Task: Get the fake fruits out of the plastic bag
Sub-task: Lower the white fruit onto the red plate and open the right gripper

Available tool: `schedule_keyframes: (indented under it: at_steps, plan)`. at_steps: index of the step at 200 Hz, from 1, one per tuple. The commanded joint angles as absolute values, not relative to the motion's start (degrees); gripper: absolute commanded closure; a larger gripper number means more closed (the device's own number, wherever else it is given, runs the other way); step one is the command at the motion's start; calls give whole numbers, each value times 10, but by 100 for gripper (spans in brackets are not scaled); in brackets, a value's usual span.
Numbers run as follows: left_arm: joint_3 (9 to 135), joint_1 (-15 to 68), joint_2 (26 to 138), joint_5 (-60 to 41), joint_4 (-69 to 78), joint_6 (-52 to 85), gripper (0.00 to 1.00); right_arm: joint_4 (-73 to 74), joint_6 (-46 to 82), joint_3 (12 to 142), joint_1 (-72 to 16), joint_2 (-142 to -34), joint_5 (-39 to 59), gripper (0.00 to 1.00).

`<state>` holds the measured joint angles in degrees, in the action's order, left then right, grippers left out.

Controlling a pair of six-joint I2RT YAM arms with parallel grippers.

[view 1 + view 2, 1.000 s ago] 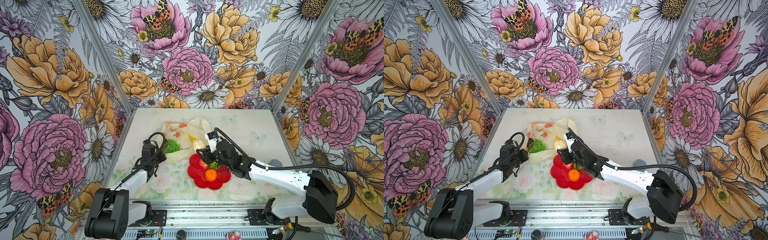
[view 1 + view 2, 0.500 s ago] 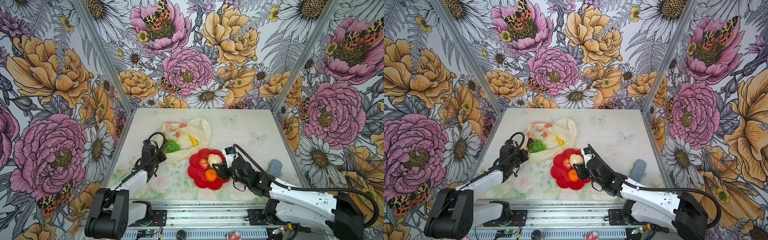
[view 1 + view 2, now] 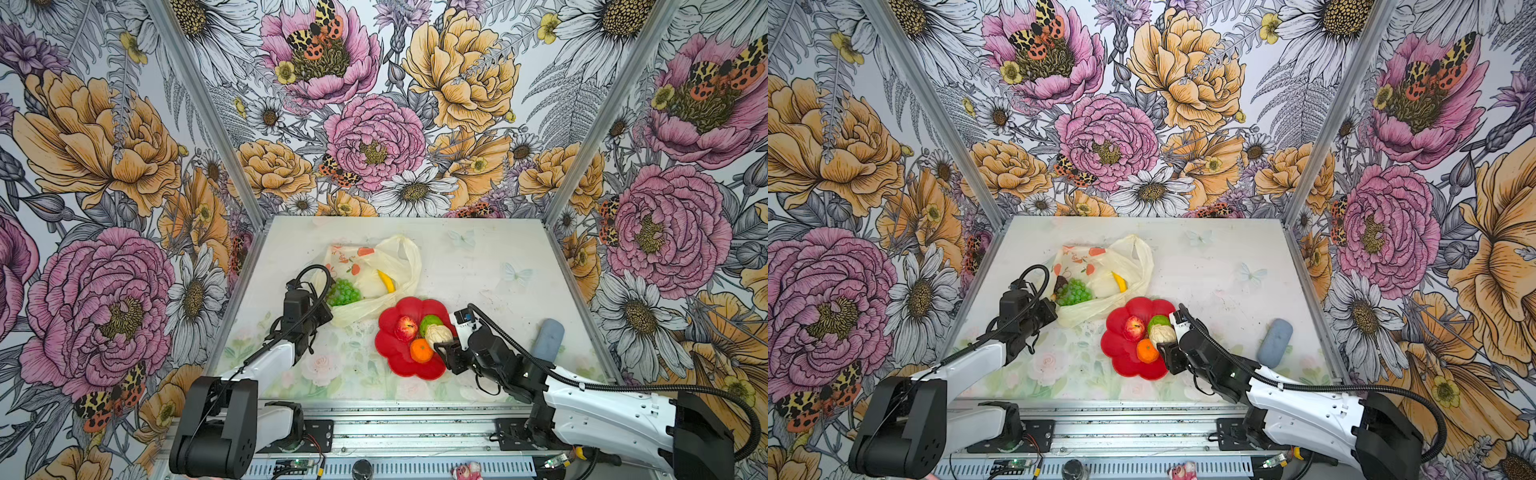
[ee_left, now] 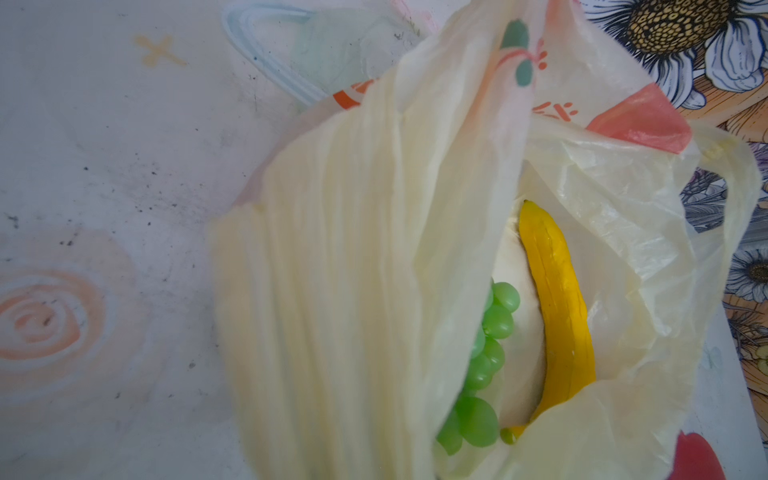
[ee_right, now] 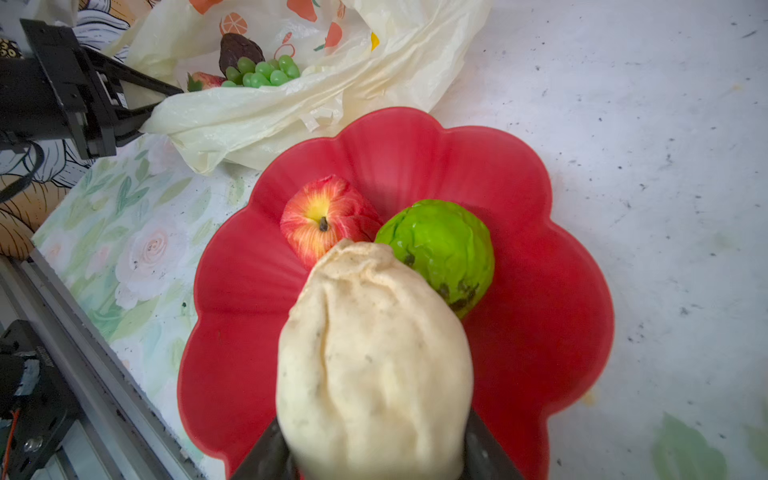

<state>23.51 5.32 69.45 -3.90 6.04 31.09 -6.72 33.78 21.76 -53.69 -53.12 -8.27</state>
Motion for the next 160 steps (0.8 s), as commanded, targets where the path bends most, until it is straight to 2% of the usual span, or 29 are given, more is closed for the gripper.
schedule_keyframes:
  at_steps: [1,88,160]
  plan:
    - [228,49,689,-35,76,299,89,-58,321,214,-541,-532,-97,51]
    - [229,50,690,-34,76,299,89,-37,320,201,-541,-572,-89,48]
    - [231,51,692,-34,76,298,89,-35,320,205,-541,-583,-90,33]
